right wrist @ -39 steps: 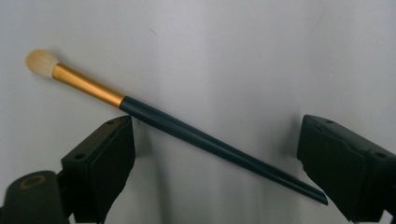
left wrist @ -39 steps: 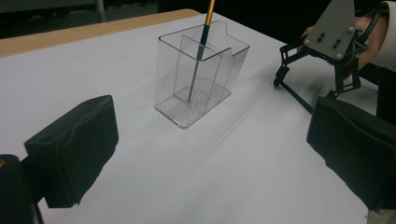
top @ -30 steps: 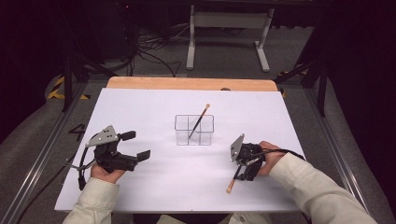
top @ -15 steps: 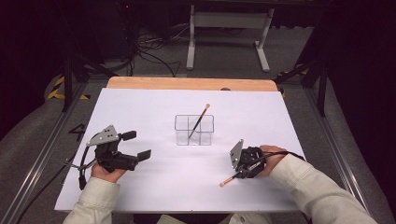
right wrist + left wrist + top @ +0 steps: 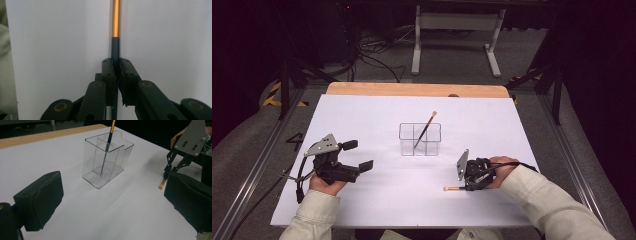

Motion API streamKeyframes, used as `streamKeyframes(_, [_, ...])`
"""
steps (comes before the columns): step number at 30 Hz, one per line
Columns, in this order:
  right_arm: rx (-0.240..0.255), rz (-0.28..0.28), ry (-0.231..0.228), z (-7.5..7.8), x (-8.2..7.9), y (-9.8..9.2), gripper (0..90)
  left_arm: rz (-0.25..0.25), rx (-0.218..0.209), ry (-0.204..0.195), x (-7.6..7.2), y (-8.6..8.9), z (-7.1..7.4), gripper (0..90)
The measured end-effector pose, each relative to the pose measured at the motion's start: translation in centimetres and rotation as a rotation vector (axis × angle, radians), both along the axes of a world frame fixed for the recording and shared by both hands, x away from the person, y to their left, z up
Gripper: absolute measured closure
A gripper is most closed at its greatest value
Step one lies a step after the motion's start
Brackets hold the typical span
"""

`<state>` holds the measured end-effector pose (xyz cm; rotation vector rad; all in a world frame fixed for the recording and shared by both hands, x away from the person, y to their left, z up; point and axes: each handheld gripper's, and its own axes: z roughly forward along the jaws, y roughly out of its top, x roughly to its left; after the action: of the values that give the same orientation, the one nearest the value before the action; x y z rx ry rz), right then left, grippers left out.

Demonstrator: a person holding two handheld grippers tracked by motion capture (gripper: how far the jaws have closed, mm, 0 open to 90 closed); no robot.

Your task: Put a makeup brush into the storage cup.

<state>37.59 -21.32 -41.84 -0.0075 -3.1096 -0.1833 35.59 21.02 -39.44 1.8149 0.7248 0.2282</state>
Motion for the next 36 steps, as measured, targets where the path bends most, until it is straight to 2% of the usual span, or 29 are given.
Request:
streamKeyframes(3, [-0.005, -0.018, -0.001, 0.1, -0.1, 0.0, 83.1, 0.000, 0.004, -0.003, 0.0, 0.0, 0.0, 3.0])
streamKeyframes(10, [0.033, -0.051, -0.013, 1.1, 0.1, -0.5, 83.2, 0.000, 0.000, 0.000, 0.0, 0.0, -0.1, 3.0])
streamKeyframes(13, [0.078, -0.077, -0.017, 2.1, 0.2, -0.8, 83.2, 0.001, -0.002, 0.002, 0.1, 0.0, -0.1, 3.0])
streamKeyframes(15, [0.089, -0.082, -0.023, 2.4, 0.2, -0.9, 83.2, 0.003, -0.005, 0.000, 0.1, 0.0, -0.1, 3.0])
streamKeyframes(23, [0.198, -0.139, -0.041, 4.1, 0.1, -1.3, 83.2, 0.008, -0.016, 0.004, 0.1, 0.1, -0.2, 2.9])
streamKeyframes(31, [0.343, -0.143, -0.081, 5.9, 0.0, -1.4, 83.2, 0.013, -0.030, -0.015, 0.1, 0.3, -0.3, 2.5])
streamKeyframes(36, [0.414, -0.172, -0.104, 6.5, 0.0, -1.7, 83.2, 0.018, -0.050, -0.028, -0.2, 0.7, -0.4, 1.6])
